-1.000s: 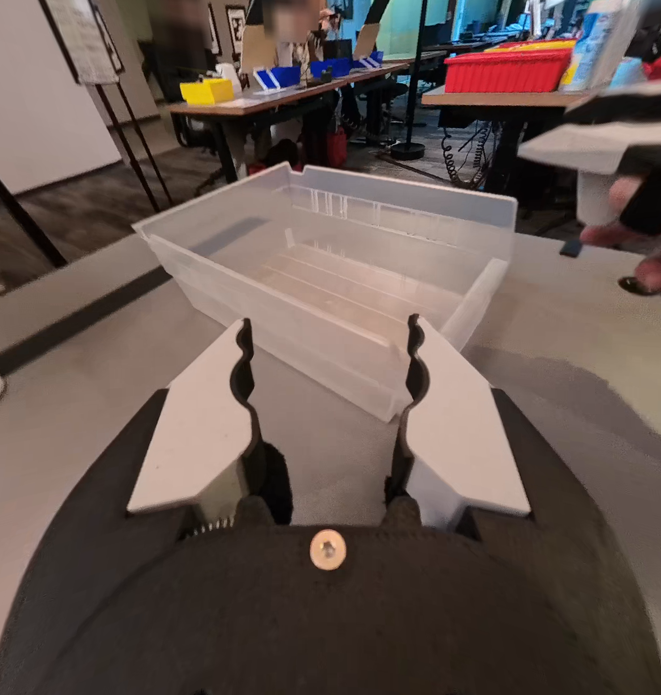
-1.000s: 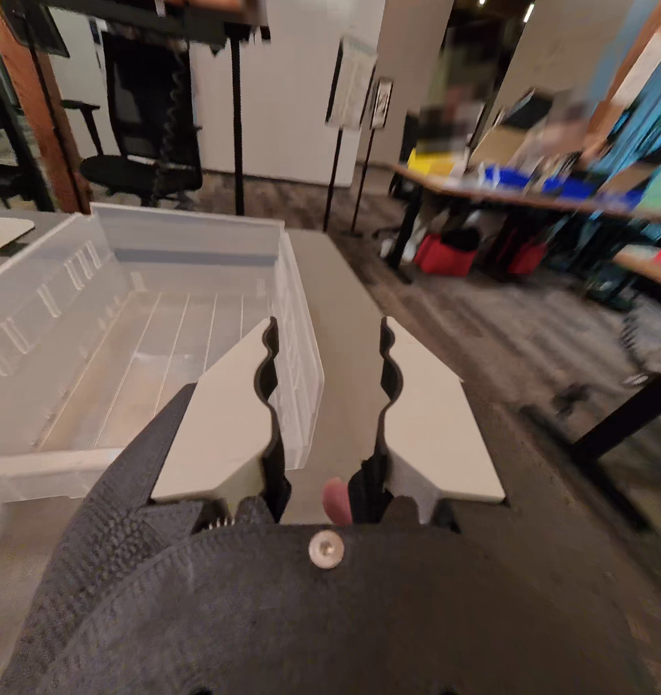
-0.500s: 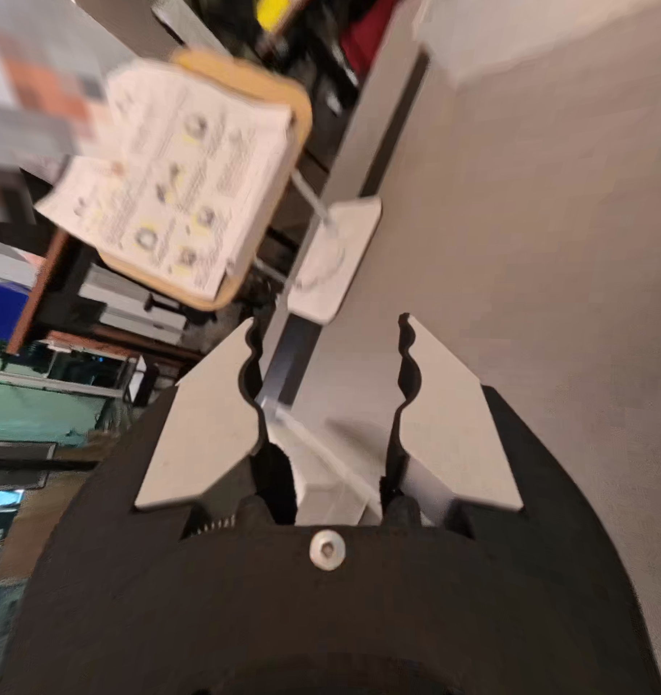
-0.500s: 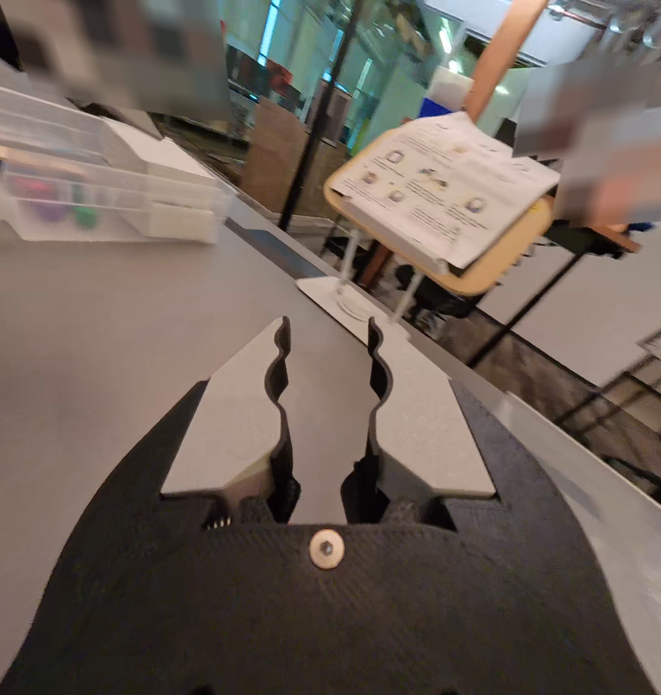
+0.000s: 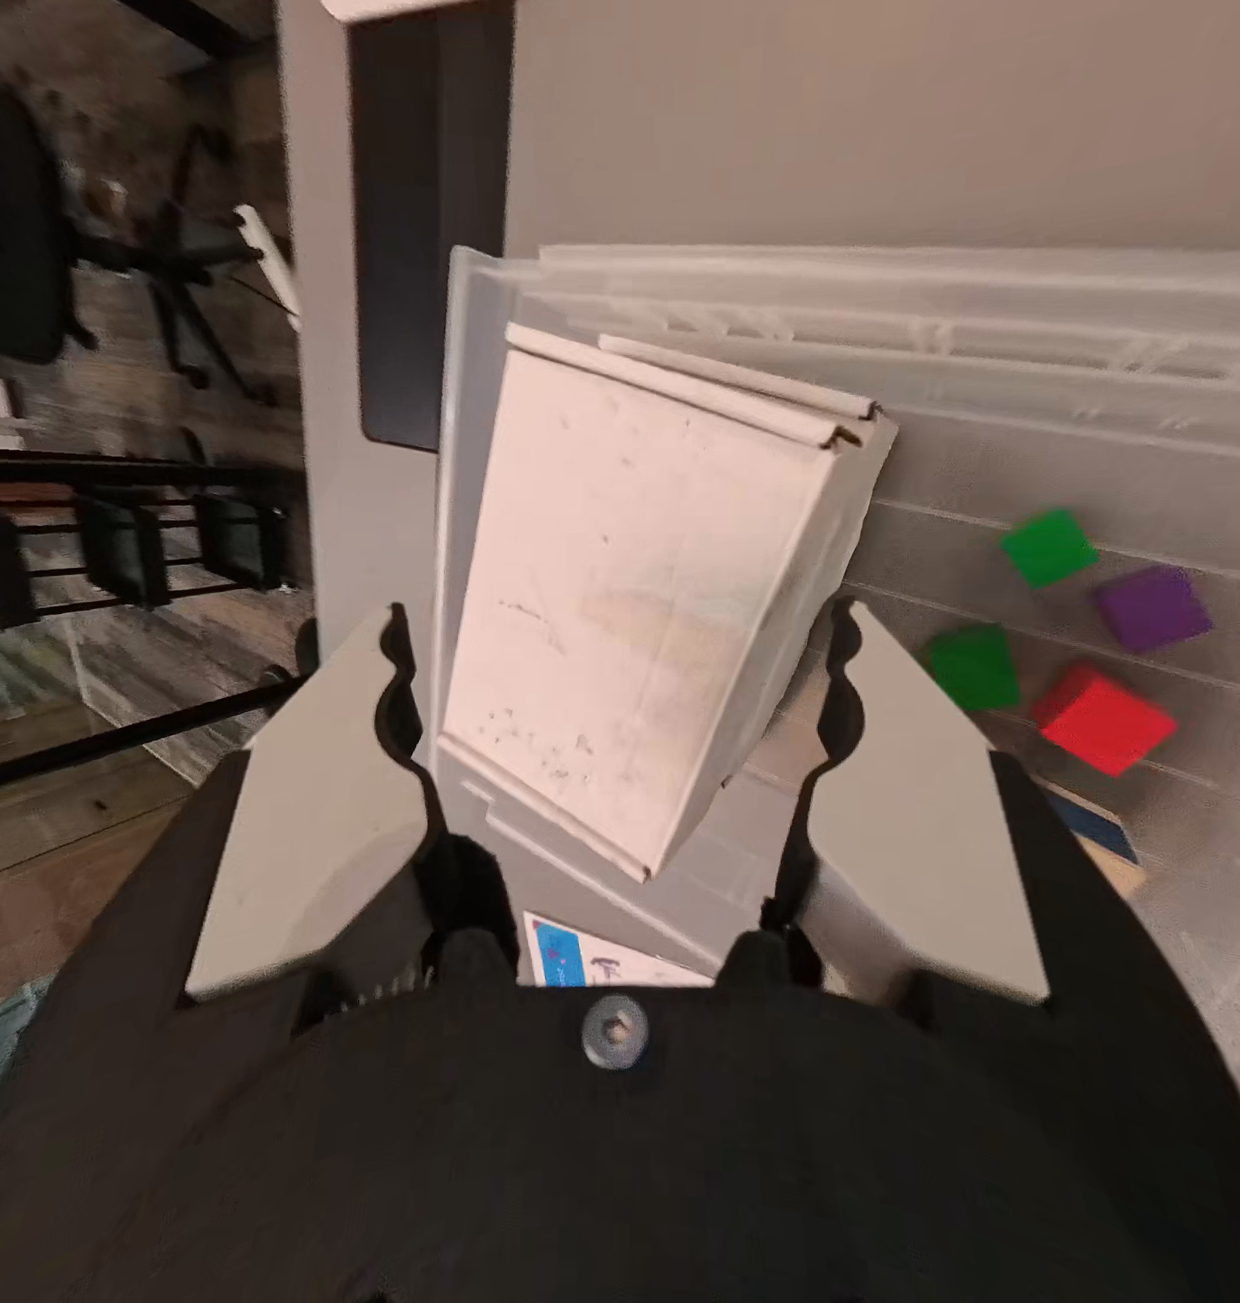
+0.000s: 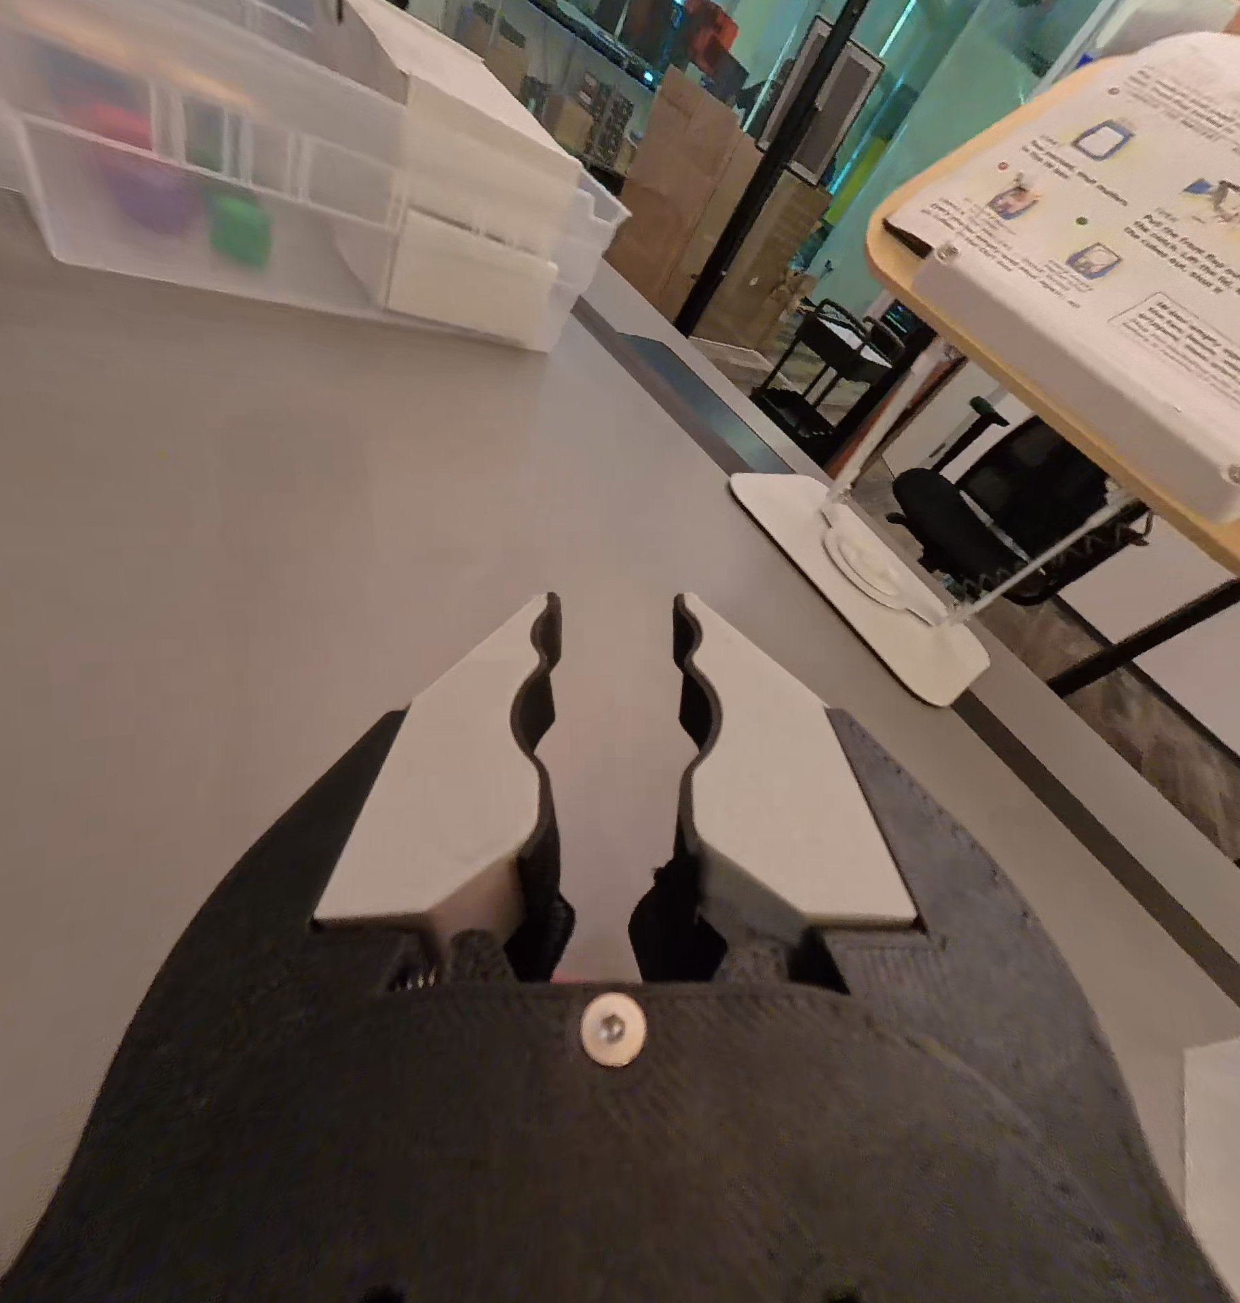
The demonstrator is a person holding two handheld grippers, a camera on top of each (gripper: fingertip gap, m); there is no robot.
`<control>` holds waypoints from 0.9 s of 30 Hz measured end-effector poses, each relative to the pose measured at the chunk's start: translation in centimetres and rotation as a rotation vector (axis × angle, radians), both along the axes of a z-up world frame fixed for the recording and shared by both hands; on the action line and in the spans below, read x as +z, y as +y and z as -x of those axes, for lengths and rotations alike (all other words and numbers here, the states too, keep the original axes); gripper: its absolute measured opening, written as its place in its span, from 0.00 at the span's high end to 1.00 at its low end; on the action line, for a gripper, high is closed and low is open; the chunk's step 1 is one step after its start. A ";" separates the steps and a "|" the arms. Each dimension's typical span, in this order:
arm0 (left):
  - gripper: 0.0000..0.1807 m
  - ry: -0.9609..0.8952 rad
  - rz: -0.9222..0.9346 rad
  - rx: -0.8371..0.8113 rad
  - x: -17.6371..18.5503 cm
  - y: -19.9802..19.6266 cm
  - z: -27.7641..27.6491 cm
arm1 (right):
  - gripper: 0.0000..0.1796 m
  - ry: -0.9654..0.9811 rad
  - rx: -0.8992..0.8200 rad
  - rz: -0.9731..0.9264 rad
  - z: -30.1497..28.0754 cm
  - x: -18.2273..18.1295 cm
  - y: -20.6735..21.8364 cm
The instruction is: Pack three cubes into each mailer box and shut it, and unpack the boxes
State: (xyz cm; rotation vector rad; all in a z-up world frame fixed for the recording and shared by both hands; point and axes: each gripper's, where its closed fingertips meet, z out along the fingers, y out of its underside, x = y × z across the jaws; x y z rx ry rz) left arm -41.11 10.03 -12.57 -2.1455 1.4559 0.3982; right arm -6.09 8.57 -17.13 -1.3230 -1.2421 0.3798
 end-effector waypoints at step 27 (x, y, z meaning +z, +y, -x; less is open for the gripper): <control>0.24 0.003 0.364 0.067 -5.7 1.0 2.1 | 0.87 0.027 0.019 0.044 -0.5 0.1 0.2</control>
